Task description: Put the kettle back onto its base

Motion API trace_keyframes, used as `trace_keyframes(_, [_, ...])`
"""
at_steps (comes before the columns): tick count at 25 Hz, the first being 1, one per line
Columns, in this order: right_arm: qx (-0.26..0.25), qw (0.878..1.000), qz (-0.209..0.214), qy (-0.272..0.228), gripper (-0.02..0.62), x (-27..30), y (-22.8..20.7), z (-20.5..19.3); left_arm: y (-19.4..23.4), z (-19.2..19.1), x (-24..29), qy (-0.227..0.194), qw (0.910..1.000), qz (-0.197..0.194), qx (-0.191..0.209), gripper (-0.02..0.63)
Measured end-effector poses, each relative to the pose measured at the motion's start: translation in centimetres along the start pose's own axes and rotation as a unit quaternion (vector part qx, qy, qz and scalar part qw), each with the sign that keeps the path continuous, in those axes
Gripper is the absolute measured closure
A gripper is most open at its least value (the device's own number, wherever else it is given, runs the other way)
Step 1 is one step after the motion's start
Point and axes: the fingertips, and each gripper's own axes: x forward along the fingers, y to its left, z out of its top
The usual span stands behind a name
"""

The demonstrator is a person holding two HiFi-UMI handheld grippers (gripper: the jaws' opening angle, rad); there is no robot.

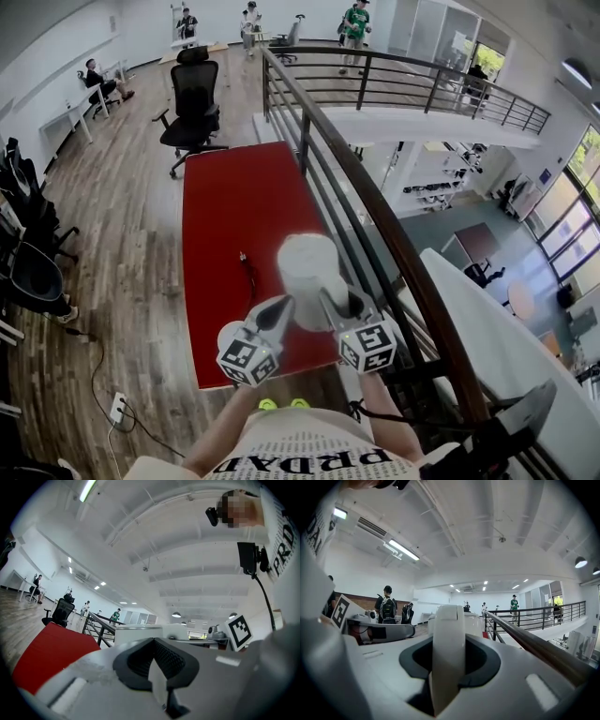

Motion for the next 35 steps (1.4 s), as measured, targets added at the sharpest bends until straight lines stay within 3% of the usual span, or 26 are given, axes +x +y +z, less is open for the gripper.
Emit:
trace_keyframes(16, [0.002,1.000,0.019,0.003,0.476,2.2,2.5,0.4,2.7,0.9,-2.2,0.004,0.9998,0.020,0.004,0.611])
trace_keyframes(35, [-0.002,0.996,0.087,0.014,0.476,6.4,9.2,-0.1,8.9,2.0,-9.0,0.004,0.9951,0.097,0.018,0.611])
